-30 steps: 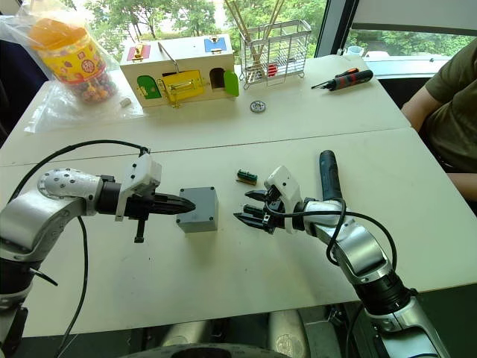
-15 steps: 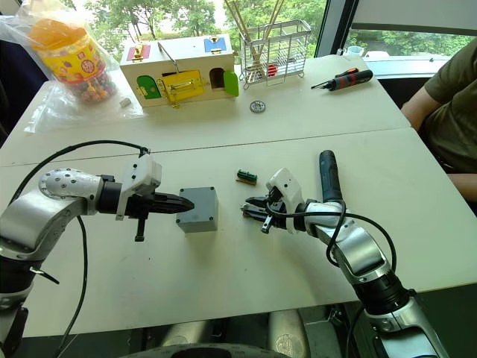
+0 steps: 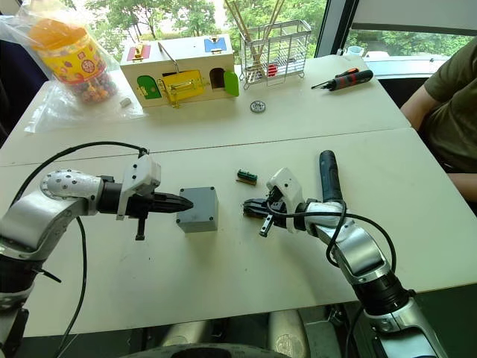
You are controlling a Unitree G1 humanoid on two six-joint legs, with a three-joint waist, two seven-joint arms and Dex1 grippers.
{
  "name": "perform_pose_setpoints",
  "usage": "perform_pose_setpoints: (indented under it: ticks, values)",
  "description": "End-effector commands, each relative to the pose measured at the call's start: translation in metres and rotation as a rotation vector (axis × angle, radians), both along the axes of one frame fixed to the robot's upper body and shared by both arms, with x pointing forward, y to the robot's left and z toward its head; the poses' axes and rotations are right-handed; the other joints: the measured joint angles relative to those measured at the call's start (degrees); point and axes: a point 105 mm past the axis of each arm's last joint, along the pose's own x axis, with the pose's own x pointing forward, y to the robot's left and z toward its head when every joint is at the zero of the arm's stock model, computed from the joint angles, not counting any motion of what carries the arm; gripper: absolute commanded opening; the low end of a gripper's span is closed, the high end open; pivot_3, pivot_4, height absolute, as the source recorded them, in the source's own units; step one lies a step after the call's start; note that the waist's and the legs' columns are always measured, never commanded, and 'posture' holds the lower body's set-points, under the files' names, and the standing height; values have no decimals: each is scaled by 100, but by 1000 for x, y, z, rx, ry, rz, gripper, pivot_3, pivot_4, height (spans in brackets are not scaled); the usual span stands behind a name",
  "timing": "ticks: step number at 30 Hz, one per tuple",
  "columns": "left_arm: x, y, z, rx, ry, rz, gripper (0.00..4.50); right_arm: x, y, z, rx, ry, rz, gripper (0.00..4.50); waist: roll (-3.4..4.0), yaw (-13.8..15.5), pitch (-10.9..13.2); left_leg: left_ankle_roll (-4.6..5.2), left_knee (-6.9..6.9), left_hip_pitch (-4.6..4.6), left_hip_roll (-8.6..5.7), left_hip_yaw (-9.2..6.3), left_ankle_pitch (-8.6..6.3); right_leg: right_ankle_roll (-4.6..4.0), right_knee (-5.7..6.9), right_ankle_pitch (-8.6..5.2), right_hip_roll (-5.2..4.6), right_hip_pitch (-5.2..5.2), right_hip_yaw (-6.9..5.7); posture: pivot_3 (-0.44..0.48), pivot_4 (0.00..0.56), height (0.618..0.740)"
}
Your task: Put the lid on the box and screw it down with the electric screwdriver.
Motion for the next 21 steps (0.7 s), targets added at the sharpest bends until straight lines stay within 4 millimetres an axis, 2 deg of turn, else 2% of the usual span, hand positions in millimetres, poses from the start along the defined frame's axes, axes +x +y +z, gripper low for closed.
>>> perform_pose_setpoints:
  ticks: [1,7,11,14,18,21]
  values:
    - [3,-1,7,1,-44,-11,0,2,3,27,52,-72,9,49,0,-2,0,0,0,0,0,0,0,0,0,0,0,0,0,0,150,740]
    - [4,-1,6,-2,-44,-7,0,0,5,36,69,-78,13,49,0,0,0,0,0,0,0,0,0,0,0,0,-1,0,0,0,150,740]
    - [5,0,5,-3,-45,-5,0,-1,4,34,58,-73,10,49,0,0,0,0,0,0,0,0,0,0,0,0,-1,0,0,0,150,740]
    - [4,-1,2,-2,-42,-7,0,-2,2,25,28,-61,9,833,0,2,0,0,0,0,0,0,0,0,0,0,0,0,0,0,150,740]
    - [3,-1,2,-3,-38,-9,0,-2,1,22,23,-47,0,2828,0,-7,0,0,0,0,0,0,0,0,0,0,-1,0,0,0,150,740]
    - [3,-1,1,-2,-38,-7,0,-2,1,18,27,-29,-5,2828,0,-4,0,0,0,0,0,0,0,0,0,0,-1,0,0,0,150,740]
